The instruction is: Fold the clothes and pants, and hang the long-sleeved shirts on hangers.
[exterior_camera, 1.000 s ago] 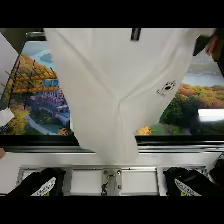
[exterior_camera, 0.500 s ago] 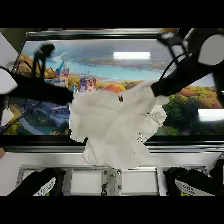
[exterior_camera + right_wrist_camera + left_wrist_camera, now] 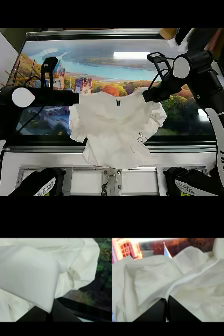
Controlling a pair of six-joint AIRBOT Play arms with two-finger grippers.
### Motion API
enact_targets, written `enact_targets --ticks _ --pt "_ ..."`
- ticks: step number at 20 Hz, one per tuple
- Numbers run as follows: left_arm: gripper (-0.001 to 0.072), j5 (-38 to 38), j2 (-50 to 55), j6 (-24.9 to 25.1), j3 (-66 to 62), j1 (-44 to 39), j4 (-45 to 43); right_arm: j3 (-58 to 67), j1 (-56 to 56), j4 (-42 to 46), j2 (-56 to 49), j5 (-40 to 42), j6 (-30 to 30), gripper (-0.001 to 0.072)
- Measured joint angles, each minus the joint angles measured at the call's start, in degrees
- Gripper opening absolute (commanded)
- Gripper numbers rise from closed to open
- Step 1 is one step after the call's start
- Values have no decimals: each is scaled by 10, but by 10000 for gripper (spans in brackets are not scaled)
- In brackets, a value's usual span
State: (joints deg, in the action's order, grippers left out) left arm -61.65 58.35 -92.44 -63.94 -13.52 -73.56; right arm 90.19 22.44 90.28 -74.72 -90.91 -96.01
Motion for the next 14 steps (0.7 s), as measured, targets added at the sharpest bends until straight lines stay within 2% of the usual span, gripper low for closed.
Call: enact_targets --ticks 5,10,11,12,13,14 --pt "12 2 50 -8 -2 10 1 -7 -1 4 -4 18 -46 13" --pt "13 28 19 -10 69 12 3 -14 -1 4 -5 11 -63 14" --pt "143 34 11 -10 79 12 4 -15 -1 4 -5 9 -64 14" --pt "470 37 3 -10 85 12 4 -16 -1 4 -5 8 -65 14" --pt "575 39 -4 -9 90 12 6 -16 -1 4 -5 7 -67 14" --pt "576 43 -11 -8 94 12 16 -16 -1 3 -5 7 -67 14"
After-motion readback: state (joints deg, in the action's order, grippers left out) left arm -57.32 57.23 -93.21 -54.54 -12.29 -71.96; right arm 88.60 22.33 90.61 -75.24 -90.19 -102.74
